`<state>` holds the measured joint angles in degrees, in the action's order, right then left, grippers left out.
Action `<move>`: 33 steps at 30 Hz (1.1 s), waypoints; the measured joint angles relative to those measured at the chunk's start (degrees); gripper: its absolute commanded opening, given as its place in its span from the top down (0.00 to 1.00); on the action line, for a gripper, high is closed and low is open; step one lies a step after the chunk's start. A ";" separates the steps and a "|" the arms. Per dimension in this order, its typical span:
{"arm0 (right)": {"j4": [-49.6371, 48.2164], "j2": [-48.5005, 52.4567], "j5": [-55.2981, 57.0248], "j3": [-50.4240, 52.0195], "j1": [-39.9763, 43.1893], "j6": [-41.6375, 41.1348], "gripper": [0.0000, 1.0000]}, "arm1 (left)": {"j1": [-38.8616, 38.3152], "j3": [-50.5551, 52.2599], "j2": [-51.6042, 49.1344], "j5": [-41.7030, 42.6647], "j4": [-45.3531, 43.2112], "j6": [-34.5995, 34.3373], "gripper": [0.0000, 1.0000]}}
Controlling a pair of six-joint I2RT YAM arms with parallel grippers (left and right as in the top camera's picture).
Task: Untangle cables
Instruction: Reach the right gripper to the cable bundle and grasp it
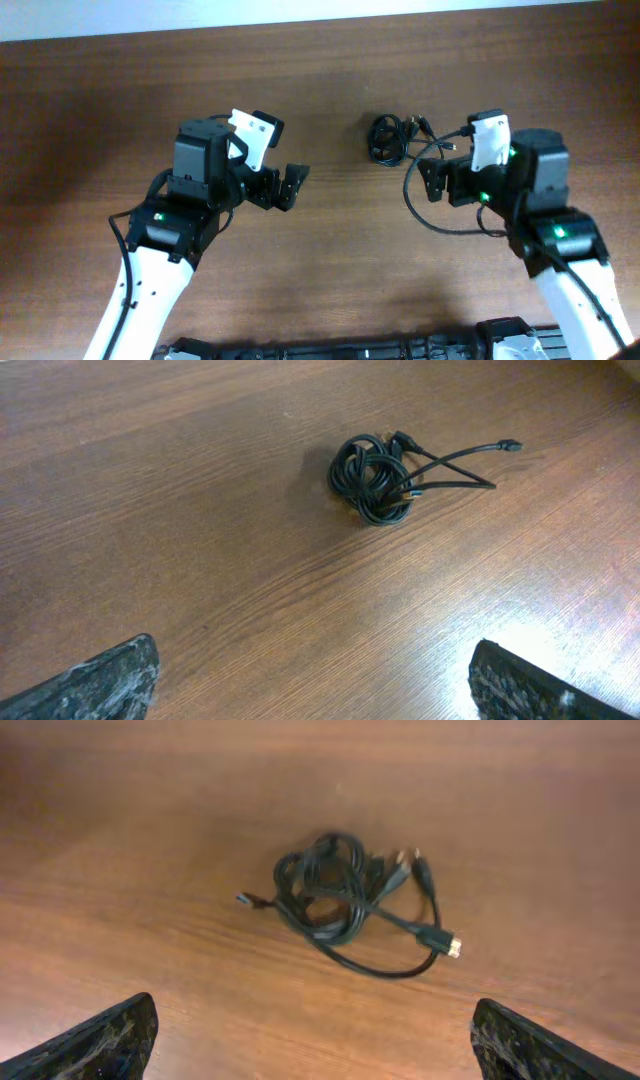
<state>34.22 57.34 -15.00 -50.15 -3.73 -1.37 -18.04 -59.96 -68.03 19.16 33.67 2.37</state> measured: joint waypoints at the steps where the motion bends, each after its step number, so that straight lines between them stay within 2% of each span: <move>1: 0.04 2.34 -0.20 0.00 0.00 0.00 0.01 | 0.00 0.00 0.00 0.00 0.02 0.00 0.01; 5: 0.24 7.34 -1.18 0.00 0.00 -0.22 0.01 | 0.00 0.00 0.00 0.00 0.02 0.00 0.01; 11: 6.82 14.97 -3.76 -0.33 0.00 1.64 0.01 | 0.00 0.00 0.00 0.00 0.00 0.00 0.01; 17: -0.24 25.22 -4.90 -0.57 0.00 2.01 0.01 | 0.00 0.00 0.00 -0.02 -0.02 0.00 0.01; 22: -5.20 29.16 -5.51 -0.57 0.00 1.49 0.01 | 0.00 0.00 0.00 -0.02 -0.02 0.00 0.01; 26: -8.46 33.90 -5.49 -0.59 0.00 -0.39 0.01 | 0.00 0.00 0.00 -0.02 -0.04 0.00 0.01; 33: -20.65 39.36 -4.98 -0.63 0.00 -5.99 0.01 | 0.00 0.00 0.00 -0.02 0.02 0.00 0.01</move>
<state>13.56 96.71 -19.99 -50.78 -3.73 -7.35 -18.04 -59.96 -68.03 19.14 33.69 2.37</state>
